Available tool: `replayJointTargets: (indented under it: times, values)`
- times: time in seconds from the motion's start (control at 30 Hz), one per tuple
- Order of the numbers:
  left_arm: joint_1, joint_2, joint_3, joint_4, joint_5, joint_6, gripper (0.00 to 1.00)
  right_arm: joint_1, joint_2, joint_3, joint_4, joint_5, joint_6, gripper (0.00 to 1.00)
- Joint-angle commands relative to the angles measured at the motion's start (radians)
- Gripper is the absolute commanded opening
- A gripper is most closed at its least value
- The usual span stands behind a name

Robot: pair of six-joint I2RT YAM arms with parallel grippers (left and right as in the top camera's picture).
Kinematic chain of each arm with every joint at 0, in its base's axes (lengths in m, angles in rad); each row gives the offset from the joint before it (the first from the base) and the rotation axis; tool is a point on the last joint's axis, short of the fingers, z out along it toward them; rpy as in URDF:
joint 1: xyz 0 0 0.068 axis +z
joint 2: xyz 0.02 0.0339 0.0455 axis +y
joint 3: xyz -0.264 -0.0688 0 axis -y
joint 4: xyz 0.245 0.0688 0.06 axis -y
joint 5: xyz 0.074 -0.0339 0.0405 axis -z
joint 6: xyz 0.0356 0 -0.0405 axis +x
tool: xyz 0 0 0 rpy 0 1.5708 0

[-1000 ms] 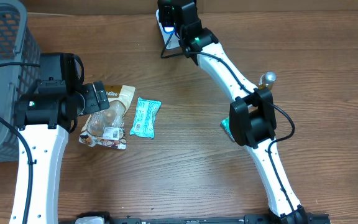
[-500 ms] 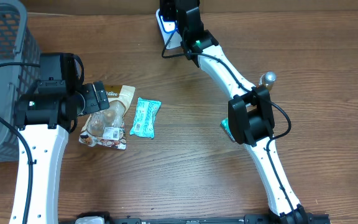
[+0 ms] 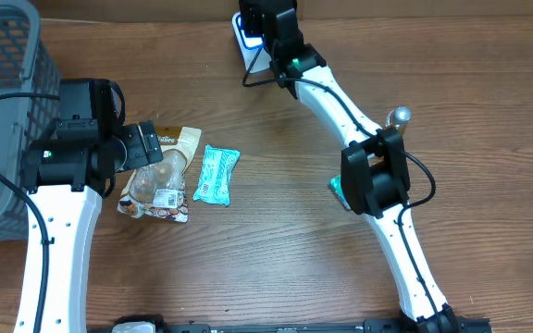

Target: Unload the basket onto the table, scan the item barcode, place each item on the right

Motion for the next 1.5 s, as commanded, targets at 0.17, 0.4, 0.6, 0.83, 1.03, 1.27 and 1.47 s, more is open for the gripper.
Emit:
replayJointTargets:
  times: [0.17,0.4,0.6,0.83,1.03,1.27,1.47]
  values:
    - [-0.002,0.003,0.014,0.002,0.001,-0.011,1.00,-0.007,-0.309,0.017,-0.621,0.011,-0.043,0.25]
    - [-0.002,0.003,0.014,0.002,0.001,-0.011,1.00,-0.008,-0.276,-0.006,-1.217,-0.125,0.015,0.23]
    - [-0.002,0.003,0.014,0.002,0.001,-0.011,0.99,-0.005,-0.271,-0.153,-1.321,-0.328,0.014,0.23]
    - [-0.002,0.003,0.014,0.002,0.001,-0.011,1.00,-0.008,-0.271,-0.275,-1.349,-0.259,0.014,0.23]
    - [-0.002,0.003,0.014,0.002,0.001,-0.011,0.99,-0.008,-0.271,-0.282,-1.372,-0.117,0.014,0.28]
    - [-0.002,0.003,0.014,0.002,0.001,-0.011,1.00,-0.008,-0.271,-0.282,-1.361,-0.093,0.013,0.36]
    - [-0.002,0.003,0.014,0.002,0.001,-0.011,1.00,-0.010,-0.271,-0.282,-1.386,0.010,0.010,0.48]
